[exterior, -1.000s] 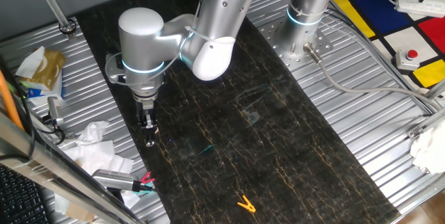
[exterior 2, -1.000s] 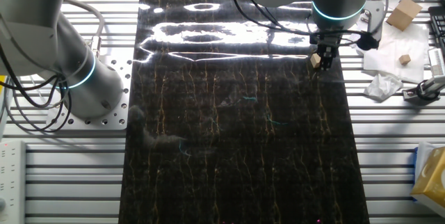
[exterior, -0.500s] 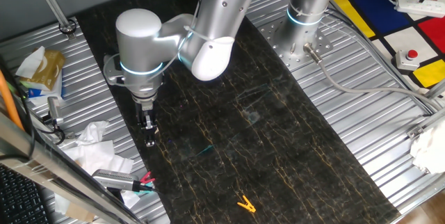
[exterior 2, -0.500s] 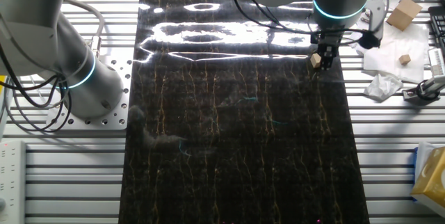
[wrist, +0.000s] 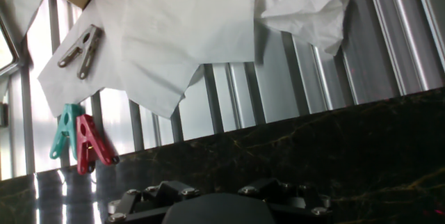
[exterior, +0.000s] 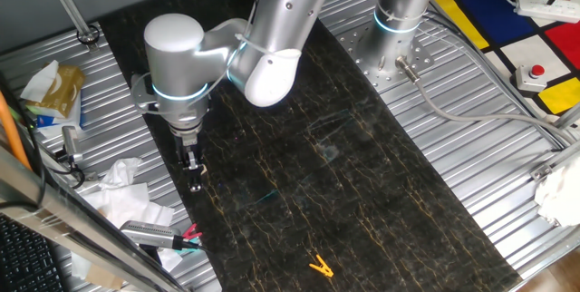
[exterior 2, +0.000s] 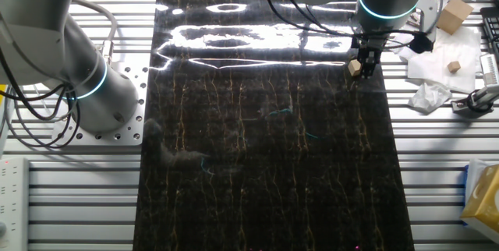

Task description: Use the gripper to push the small block from left to right

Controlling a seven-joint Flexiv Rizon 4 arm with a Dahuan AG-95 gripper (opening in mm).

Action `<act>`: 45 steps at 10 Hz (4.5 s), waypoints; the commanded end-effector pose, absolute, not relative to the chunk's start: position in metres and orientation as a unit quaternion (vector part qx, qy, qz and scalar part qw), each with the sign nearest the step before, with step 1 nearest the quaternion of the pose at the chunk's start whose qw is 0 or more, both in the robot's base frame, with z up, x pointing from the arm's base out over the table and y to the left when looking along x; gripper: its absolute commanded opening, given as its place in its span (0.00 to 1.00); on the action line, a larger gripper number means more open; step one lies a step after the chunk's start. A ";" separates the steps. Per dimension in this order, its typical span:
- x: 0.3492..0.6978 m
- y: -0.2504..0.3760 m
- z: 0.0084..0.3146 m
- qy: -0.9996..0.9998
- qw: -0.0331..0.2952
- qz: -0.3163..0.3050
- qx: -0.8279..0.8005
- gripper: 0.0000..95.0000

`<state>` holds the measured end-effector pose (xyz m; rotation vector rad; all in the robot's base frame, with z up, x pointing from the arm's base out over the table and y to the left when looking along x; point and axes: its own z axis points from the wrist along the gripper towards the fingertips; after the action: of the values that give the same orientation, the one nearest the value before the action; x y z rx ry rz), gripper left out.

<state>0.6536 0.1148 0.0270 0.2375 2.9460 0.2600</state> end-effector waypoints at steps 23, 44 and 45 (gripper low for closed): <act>0.652 0.114 0.028 0.994 0.055 0.036 -0.088 0.80; 0.646 0.110 0.028 0.992 0.055 0.078 -0.081 0.80; 0.646 0.110 0.026 0.992 0.055 0.081 -0.079 0.80</act>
<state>0.6479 0.1112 0.0251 -0.2410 3.0108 0.2492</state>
